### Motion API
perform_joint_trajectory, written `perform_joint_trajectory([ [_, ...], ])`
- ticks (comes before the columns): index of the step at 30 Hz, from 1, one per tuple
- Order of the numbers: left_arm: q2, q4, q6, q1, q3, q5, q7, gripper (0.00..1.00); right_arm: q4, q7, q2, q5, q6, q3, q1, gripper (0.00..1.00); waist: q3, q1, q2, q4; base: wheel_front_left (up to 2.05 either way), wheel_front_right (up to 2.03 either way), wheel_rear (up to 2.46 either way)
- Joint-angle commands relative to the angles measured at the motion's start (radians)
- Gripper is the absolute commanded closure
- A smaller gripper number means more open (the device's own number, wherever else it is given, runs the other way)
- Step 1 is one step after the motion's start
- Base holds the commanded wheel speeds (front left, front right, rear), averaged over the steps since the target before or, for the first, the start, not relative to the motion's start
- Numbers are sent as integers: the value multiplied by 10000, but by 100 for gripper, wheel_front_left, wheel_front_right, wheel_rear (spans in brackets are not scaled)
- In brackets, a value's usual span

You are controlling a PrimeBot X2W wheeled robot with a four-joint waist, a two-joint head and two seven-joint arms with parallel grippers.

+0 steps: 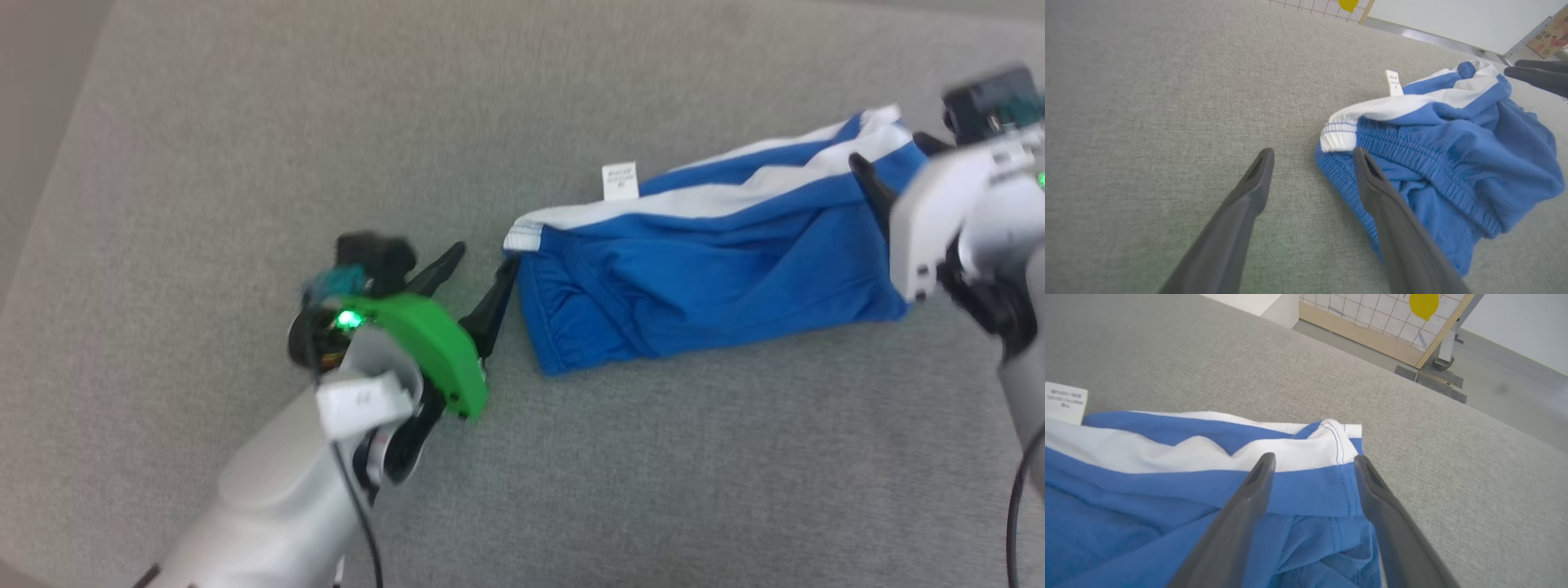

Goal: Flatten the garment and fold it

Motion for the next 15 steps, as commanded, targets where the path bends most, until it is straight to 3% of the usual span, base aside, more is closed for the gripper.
perform_joint_trajectory([
  [1,142,-296,184,310,99,177,-353,0,-279,-471,99,21,-15,-262,480,0,-903,0,0,-263,0,0,0],
  [4,360,-892,711,961,254,454,-1139,0,-953,-1525,353,-73,-15,-891,1550,0,-1354,0,0,-337,0,0,0],
  [9,188,-1699,1432,2021,709,677,-1855,0,-2071,-2994,1184,-418,-15,-2069,3236,0,-1771,0,0,-463,0,0,0],
  [15,-554,-1656,1742,2909,856,892,-1985,0,-2994,-3914,2313,-955,-15,-2893,4830,0,-1939,0,0,-734,0,0,0],
])
